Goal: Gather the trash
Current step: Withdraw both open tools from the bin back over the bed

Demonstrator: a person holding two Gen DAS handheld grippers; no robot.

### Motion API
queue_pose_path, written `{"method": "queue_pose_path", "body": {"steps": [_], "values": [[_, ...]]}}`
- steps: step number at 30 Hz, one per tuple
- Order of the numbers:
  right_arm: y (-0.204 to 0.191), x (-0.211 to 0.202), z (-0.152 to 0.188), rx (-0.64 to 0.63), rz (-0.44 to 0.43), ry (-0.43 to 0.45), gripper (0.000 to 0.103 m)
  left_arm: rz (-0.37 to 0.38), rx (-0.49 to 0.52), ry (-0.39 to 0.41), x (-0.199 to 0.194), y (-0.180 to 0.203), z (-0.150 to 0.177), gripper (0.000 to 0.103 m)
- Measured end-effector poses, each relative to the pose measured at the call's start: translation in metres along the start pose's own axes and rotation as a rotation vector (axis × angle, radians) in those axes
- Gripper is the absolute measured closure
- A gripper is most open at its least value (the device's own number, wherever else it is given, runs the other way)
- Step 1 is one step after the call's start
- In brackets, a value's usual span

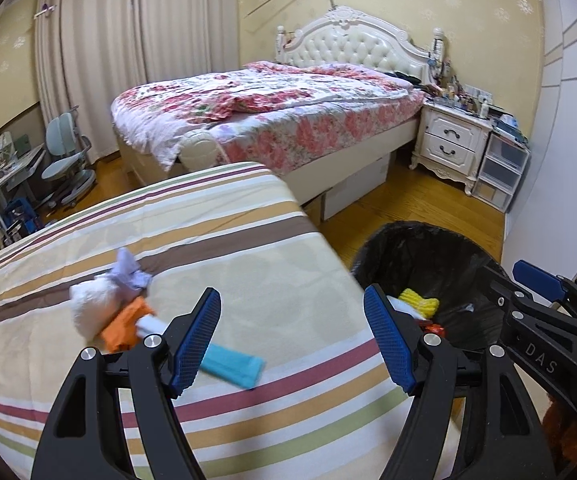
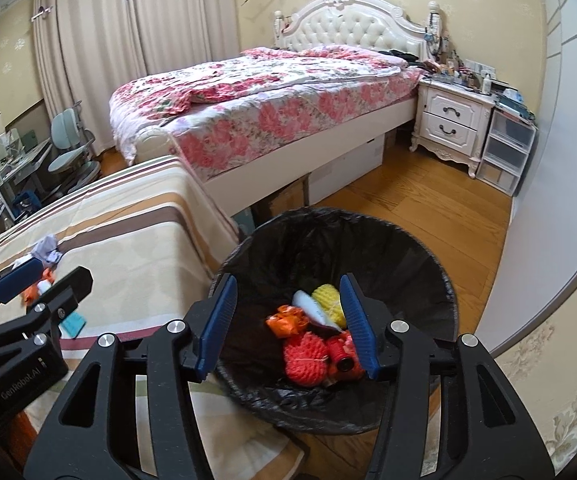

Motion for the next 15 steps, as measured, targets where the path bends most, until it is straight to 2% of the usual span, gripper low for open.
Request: {"method": "queue_pose_path", "body": {"steps": [9,15], "values": [[-0.059,-0.002,-0.001,-0.080,-0.094,-0.013,0.051,-0.092,-0.093,0.022,-0.025,-0.071,0.004,0.031],[-0.107,-0.003,0.000,-0.170,-0.161,-0.025,0.051,-0.156,-0.159,0.007,-0.034,-0.120,0.014,0.031]]}}
Point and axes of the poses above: each gripper's, at about its wrist camera, not at the fingertips, and x roughly the way its jaws point, y to its right, z to its underside, the point moved 2 cm from there along x, roughly the way its jaws point, and after that the axes turned 12 degrees about -x, right-handed, at the moved point
